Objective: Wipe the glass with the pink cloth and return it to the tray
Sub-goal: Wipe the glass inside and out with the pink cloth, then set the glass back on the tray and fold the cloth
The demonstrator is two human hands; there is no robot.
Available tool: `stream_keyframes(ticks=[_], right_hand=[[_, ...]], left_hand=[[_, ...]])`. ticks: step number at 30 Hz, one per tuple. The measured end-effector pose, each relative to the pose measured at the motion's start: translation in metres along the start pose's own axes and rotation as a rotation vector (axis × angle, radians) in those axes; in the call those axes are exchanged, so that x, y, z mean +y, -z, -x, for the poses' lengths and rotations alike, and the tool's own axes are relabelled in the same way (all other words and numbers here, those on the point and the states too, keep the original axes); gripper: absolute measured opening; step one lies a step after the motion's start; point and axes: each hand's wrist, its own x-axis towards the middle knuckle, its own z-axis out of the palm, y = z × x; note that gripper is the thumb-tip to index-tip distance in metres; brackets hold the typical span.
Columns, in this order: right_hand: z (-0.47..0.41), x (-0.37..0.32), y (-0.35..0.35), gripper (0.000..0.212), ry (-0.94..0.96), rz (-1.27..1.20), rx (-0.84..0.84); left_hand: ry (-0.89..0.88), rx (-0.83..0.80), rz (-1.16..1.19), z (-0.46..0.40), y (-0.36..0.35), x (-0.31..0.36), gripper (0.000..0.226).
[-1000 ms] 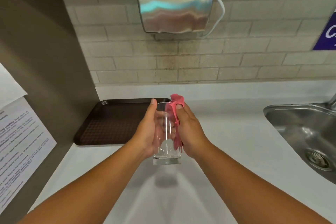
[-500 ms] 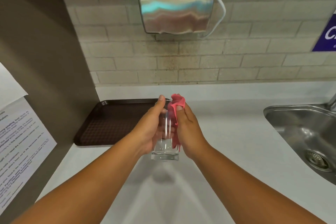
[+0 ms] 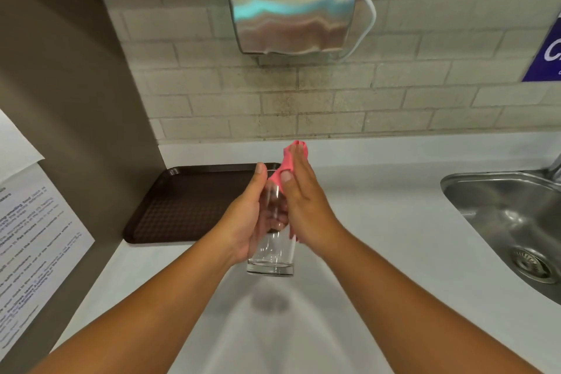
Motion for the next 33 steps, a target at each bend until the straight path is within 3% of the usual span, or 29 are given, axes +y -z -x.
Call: stream_keyframes(ticks=[5, 7, 9, 14, 20, 25, 33], right_hand=[[-0.017, 0.015, 0.015, 0.035, -0.279, -0.427, 0.058], [-0.011, 0.025, 0.012, 0.044, -0.357, -0.515, 0.106], [-0.003, 0.034, 0.007, 0.035, -0.458, -0.663, 0.121], [0.009, 0.042, 0.001, 0.044, -0.571, -0.921, 0.111], [0.012, 0.046, 0.004, 0.037, -0.586, -0.891, 0.117], [0.015, 0.054, 0.016, 0.035, -0.622, -0.680, 0.188], [0.011, 0.082, 0.040, 0.029, -0.691, -0.642, 0.338]], left_hand=[[-0.004, -0.088, 0.112, -0.002, 0.012, -0.004, 0.087], [-0.017, -0.147, 0.169, -0.004, 0.016, -0.002, 0.094], [-0.022, -0.175, 0.261, -0.006, 0.019, 0.004, 0.092], [-0.027, -0.132, 0.330, -0.012, 0.030, 0.006, 0.091], [-0.059, -0.104, 0.312, -0.022, 0.030, 0.009, 0.089], [-0.153, 0.133, 0.058, -0.044, 0.037, 0.015, 0.086], [-0.093, 0.235, -0.291, -0.079, 0.067, 0.010, 0.066]])
